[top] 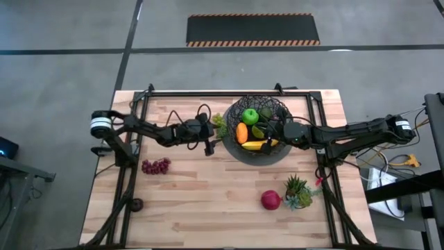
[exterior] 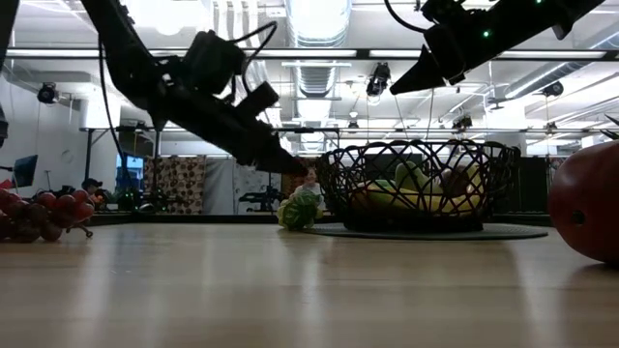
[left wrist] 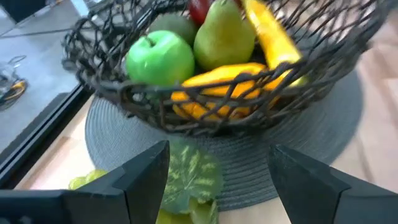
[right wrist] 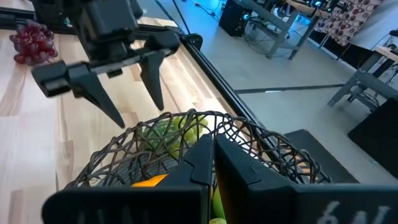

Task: Build produce basket
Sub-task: Put the green grapes into the wire basket

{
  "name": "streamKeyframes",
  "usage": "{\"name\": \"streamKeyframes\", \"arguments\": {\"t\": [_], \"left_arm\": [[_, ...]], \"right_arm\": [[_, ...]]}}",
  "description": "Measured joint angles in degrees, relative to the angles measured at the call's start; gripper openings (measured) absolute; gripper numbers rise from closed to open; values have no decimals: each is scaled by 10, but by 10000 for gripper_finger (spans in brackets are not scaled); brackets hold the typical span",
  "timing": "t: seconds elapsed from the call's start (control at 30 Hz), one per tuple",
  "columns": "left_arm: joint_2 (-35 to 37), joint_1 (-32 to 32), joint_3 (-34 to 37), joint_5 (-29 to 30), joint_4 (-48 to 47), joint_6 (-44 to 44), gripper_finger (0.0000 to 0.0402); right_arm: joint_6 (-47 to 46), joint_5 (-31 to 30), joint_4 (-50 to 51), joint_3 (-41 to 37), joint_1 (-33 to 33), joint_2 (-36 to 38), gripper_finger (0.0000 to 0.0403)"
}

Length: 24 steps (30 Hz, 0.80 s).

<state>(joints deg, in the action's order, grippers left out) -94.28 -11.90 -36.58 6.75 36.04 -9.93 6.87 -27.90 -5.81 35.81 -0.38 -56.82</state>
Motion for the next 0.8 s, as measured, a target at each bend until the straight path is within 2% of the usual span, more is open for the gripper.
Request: {"name": "streamKeyframes", "arguments": {"t": [0.2, 0.4, 0.8], "left_arm": [[-39, 0, -13, 17, 0, 0, 251], [-59, -3, -20, 73, 14, 1, 251], [-62, -12, -17, 76, 25, 8, 251]], "right_arm": [[0, 0, 0, 0, 0, 0, 9], [-9, 0, 0, 0, 0, 0, 9], [-9, 0, 0, 0, 0, 0, 9]]}}
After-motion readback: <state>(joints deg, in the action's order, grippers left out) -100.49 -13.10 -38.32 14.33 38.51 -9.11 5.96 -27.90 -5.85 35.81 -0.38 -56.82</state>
